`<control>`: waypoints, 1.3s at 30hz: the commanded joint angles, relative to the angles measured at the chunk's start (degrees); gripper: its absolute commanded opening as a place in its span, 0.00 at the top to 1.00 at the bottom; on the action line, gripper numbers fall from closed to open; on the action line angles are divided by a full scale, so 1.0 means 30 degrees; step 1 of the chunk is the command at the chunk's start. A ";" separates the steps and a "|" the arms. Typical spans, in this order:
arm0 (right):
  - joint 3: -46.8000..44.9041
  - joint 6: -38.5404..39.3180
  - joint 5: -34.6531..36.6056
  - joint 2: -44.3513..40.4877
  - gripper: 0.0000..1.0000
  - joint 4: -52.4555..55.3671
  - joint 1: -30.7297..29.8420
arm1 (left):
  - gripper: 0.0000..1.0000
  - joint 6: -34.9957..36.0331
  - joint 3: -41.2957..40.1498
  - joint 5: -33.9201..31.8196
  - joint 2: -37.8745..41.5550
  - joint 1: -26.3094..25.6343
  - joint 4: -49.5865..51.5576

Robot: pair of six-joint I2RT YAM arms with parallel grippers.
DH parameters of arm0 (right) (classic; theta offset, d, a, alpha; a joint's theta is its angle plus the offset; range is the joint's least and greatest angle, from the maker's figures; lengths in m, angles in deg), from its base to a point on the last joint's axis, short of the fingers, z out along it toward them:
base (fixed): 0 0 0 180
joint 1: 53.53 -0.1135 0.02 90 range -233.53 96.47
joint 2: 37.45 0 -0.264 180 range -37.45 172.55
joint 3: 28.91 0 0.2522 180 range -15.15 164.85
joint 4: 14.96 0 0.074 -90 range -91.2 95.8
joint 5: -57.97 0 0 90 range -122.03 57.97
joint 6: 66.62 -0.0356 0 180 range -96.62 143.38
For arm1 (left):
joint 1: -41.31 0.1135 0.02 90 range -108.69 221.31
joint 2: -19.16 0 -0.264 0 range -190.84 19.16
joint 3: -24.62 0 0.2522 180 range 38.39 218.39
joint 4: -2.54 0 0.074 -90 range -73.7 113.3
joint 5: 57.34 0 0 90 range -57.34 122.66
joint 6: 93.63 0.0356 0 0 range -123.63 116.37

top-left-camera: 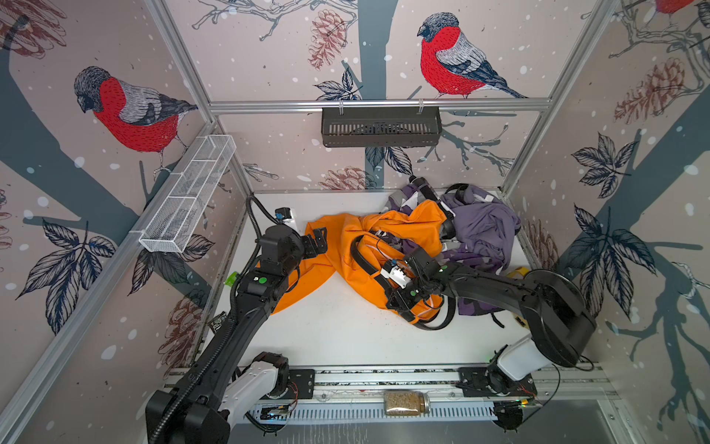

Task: Remove the belt from the trousers
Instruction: Adjust the trousers at the center of the board.

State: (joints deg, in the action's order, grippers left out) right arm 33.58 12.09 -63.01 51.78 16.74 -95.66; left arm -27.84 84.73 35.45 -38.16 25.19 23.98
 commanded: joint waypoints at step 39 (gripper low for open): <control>-0.0761 0.0004 1.1286 0.1459 0.65 -0.1868 -0.8083 | 0.02 0.0740 0.0717 -0.5767 0.0886 -0.6794 0.7156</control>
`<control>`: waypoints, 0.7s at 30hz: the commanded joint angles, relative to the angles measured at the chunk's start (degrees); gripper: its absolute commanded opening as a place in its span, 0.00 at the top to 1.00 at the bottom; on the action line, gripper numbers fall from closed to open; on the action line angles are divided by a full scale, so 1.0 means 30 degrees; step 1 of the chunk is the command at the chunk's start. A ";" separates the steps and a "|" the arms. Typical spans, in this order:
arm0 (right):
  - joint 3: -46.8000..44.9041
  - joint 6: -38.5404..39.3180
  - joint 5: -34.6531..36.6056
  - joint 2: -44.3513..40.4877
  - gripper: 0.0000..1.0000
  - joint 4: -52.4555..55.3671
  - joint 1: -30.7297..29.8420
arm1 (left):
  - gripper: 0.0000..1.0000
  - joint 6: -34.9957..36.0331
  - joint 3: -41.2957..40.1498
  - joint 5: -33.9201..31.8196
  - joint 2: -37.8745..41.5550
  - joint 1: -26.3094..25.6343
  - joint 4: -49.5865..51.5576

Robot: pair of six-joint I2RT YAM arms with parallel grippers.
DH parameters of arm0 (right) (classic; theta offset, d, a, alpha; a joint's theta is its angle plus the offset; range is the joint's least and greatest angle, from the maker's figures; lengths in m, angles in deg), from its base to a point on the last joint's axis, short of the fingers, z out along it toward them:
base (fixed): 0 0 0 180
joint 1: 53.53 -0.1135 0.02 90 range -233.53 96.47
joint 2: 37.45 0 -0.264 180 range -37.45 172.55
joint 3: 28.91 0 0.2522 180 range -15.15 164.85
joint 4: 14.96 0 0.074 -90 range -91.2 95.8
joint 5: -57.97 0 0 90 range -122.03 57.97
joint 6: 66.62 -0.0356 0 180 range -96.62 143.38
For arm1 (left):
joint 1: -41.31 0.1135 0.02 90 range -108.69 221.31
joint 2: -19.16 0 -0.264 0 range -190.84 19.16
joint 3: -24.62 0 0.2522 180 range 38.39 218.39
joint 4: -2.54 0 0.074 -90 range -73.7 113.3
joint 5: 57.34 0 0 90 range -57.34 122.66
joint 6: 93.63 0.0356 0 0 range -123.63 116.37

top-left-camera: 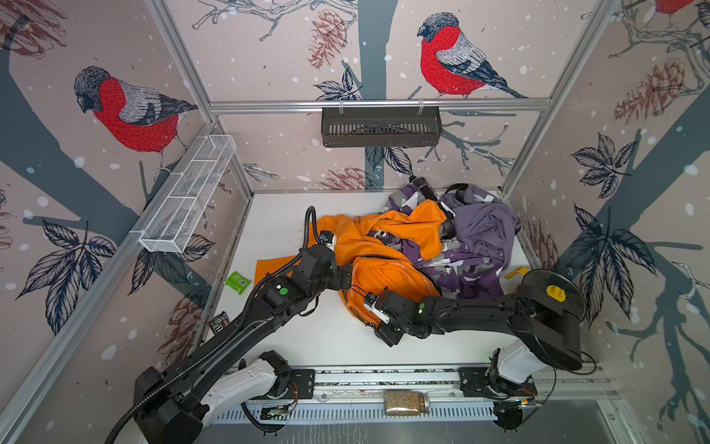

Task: Remove the belt from the trousers
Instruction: Adjust the trousers at the center of the board.

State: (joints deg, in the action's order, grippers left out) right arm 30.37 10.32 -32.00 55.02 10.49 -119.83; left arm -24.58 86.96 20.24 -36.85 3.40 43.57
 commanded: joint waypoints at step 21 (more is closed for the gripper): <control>1.0853 0.5081 -0.2353 -0.7258 0.98 0.7545 0.4757 | 0.01 0.2734 -0.4273 0.2096 0.4011 0.0033 -0.4762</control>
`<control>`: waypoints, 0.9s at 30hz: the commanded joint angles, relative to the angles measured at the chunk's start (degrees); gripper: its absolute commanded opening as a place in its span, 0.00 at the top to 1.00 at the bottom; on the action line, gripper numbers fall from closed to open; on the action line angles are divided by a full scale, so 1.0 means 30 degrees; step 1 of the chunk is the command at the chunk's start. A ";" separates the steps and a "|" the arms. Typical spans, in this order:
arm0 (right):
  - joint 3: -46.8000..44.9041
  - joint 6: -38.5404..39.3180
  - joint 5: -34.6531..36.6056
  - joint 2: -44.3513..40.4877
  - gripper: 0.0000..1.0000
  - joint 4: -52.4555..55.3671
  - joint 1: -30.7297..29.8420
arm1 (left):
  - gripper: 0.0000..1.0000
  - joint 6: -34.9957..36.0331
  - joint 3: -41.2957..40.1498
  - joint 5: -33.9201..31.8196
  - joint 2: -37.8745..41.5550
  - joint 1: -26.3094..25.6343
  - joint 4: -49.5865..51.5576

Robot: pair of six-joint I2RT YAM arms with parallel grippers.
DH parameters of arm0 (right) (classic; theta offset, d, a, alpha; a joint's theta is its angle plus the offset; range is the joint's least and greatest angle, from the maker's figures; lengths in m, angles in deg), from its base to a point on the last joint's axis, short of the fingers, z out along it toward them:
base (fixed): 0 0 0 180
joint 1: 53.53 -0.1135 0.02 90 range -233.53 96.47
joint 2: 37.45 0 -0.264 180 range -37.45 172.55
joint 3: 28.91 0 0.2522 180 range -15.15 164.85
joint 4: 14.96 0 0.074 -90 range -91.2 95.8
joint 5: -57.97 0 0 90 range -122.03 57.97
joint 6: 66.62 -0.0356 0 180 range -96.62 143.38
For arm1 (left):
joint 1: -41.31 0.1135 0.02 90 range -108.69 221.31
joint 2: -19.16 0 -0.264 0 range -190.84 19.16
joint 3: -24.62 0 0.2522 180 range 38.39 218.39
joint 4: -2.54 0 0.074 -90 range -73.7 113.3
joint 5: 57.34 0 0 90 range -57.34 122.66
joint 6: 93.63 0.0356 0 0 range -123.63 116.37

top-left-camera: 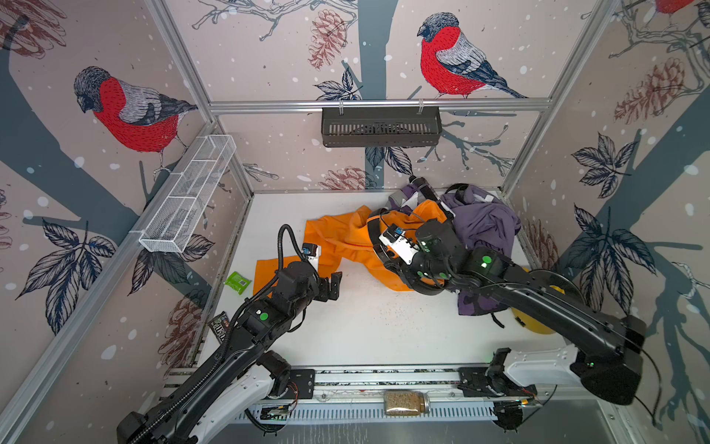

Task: Remove the belt from the trousers
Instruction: Adjust the trousers at the center of the board.

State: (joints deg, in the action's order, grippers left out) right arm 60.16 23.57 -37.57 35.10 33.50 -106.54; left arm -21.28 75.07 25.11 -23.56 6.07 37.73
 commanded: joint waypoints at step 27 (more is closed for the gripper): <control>0.4643 0.1027 -0.1756 -0.1920 0.99 0.0443 0.1111 | 1.00 0.6777 0.4914 -0.7552 -1.7258 -0.2929 -2.1762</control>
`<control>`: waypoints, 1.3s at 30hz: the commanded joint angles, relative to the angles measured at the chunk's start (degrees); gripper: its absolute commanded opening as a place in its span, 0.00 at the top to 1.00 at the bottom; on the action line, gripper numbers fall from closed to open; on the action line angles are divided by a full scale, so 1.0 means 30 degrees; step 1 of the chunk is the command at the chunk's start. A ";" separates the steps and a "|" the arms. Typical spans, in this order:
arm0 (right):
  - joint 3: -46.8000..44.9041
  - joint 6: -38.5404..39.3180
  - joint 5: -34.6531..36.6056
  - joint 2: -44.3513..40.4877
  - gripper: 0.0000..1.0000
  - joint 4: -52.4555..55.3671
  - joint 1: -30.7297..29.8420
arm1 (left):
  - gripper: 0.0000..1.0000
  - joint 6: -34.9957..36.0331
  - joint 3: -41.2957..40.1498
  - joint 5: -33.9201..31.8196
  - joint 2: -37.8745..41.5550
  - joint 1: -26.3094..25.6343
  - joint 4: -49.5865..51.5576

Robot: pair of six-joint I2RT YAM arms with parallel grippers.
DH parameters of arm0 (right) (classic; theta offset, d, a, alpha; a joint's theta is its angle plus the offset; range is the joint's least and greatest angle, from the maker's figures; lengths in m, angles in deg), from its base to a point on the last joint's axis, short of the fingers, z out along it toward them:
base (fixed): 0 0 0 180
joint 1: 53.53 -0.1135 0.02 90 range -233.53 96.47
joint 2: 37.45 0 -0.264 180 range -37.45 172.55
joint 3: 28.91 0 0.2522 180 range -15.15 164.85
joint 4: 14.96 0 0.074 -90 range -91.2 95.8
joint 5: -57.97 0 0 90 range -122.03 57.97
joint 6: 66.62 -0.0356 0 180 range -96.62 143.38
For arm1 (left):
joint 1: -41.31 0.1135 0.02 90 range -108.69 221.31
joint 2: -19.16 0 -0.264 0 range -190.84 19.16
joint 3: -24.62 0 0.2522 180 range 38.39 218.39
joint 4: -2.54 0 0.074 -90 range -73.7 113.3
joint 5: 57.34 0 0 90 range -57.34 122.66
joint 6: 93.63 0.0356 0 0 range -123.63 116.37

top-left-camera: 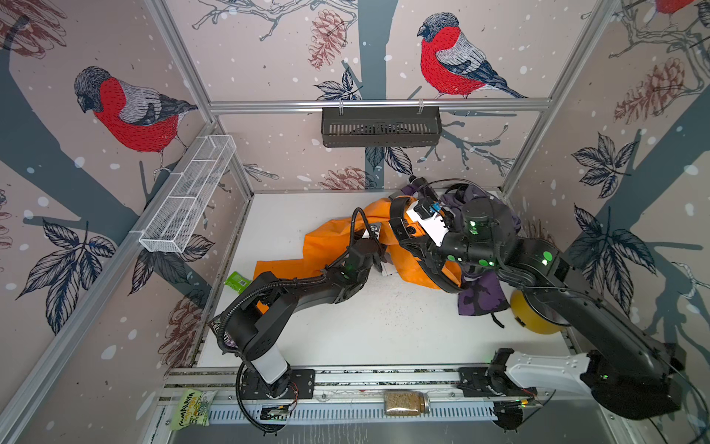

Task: Remove the belt from the trousers
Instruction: Adjust the trousers at the center of the board.

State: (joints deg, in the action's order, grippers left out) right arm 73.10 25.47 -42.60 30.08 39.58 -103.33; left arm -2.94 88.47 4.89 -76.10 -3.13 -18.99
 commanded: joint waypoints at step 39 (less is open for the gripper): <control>-0.5476 -0.2093 -0.3289 0.9711 0.40 -0.5356 0.5383 | 1.00 -1.0358 -0.7810 0.0471 1.9516 -0.2558 1.5249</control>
State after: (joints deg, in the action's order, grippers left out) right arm 54.87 20.14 -60.83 59.02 23.01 -87.18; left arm -31.84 64.23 2.60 -16.39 -10.96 28.53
